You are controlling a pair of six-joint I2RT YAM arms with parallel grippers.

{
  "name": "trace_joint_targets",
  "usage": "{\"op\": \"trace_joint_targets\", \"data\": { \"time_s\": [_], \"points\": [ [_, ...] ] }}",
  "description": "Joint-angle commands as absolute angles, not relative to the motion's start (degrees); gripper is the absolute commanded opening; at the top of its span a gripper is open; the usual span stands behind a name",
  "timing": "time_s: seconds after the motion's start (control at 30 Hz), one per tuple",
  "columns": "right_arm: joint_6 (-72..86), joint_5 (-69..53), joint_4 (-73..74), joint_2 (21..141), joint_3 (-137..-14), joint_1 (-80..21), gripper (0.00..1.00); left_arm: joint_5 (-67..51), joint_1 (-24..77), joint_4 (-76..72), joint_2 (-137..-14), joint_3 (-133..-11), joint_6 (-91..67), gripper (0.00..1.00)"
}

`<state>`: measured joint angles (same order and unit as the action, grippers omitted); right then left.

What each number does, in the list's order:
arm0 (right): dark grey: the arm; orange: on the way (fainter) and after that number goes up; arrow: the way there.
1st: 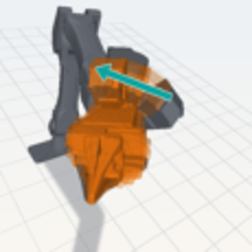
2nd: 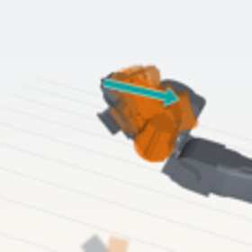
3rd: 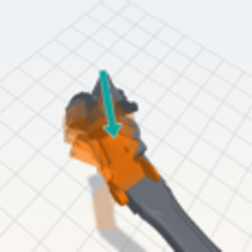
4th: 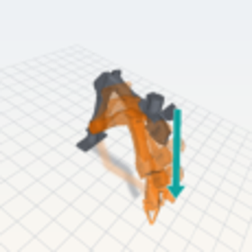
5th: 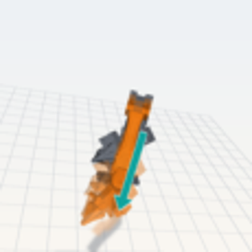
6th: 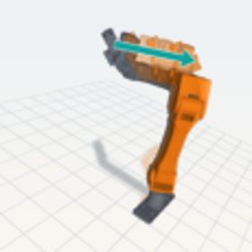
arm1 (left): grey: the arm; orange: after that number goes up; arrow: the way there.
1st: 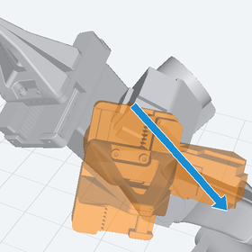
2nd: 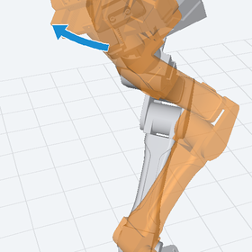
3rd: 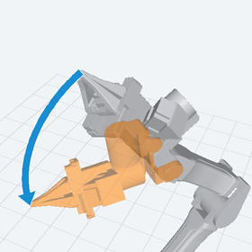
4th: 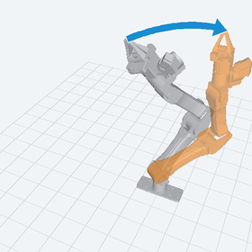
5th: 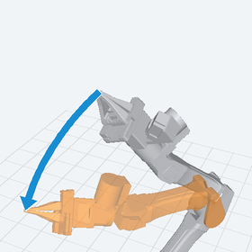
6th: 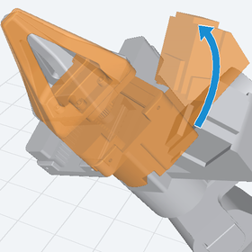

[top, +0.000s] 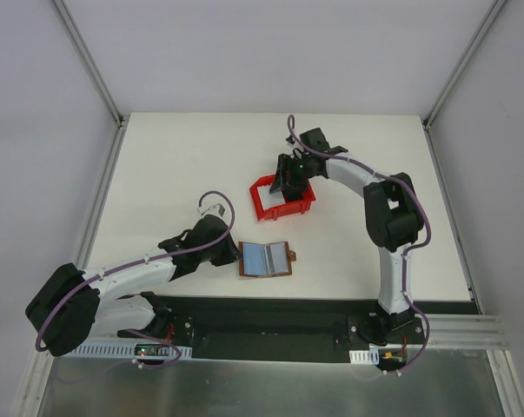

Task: Put the credit cards into the card holder
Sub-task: Pick up the credit card from the storage box.

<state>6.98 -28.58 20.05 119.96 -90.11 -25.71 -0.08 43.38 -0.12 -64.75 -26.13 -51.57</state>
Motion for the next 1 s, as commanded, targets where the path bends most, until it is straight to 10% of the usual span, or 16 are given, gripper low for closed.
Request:
{"op": "trace_joint_targets", "data": {
  "time_s": [0.0, 0.97],
  "points": [
    [6.68, -32.17, 20.13, 118.48, -91.67, -25.75, 0.50, -1.41, 42.63, -0.18, -64.78, -27.69, -50.36, 0.00],
    [5.98, -26.55, 20.65, 113.03, -89.82, -24.96, 0.08, -1.76, 42.63, -0.18, -64.69, -27.60, -50.36, 0.00]
  ]
}}
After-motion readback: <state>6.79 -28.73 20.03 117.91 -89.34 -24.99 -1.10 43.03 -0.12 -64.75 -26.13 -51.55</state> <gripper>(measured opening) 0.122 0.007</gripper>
